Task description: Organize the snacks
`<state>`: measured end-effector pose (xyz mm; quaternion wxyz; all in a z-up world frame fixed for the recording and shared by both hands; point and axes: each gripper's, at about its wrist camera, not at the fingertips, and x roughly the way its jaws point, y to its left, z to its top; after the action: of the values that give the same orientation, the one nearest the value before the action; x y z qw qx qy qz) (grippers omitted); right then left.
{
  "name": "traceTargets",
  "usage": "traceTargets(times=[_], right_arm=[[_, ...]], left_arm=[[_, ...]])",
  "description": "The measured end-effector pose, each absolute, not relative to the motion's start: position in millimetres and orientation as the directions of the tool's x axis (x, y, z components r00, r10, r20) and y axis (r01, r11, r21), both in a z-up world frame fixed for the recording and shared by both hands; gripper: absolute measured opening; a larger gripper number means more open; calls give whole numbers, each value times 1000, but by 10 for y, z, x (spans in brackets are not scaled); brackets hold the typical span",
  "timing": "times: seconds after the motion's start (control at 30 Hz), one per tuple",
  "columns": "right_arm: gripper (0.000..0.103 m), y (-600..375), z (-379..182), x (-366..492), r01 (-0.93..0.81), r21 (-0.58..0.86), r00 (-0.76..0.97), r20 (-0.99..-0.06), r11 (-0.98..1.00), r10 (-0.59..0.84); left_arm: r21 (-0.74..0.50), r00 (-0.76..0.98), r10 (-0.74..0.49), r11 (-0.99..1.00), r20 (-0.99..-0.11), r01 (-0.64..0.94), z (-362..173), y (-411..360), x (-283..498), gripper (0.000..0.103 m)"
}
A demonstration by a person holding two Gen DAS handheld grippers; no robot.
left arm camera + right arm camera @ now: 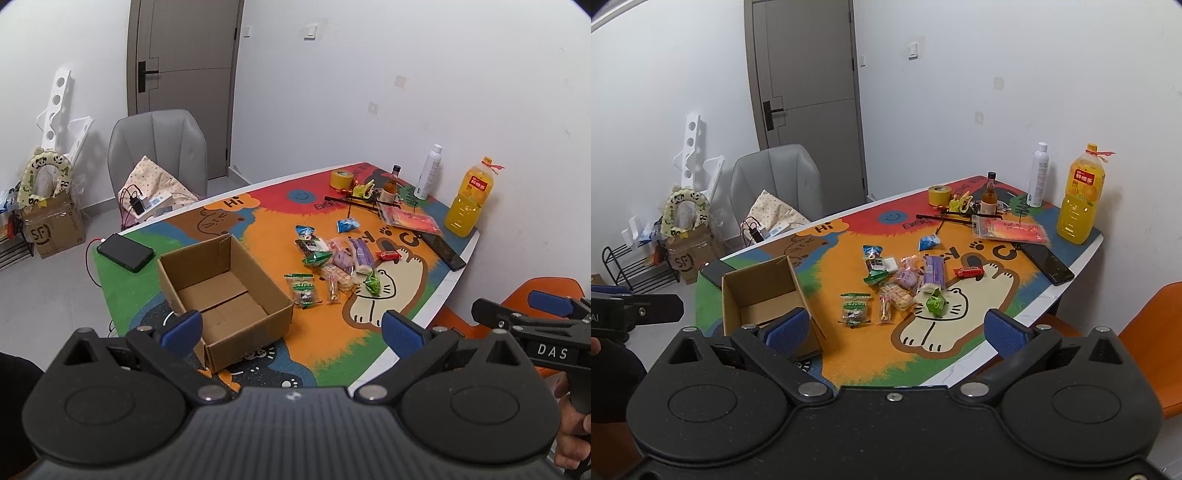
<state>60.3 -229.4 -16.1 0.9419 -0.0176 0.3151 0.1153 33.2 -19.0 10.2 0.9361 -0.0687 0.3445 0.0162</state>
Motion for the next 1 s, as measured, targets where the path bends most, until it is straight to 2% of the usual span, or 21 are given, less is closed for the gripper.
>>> traceTargets(times=[1.0], right_arm=[[103, -2299, -154, 643, -208, 64, 785, -585, 976, 206]], left_arm=[[-104, 771, -29, 993, -636, -49, 133, -156, 357, 103]])
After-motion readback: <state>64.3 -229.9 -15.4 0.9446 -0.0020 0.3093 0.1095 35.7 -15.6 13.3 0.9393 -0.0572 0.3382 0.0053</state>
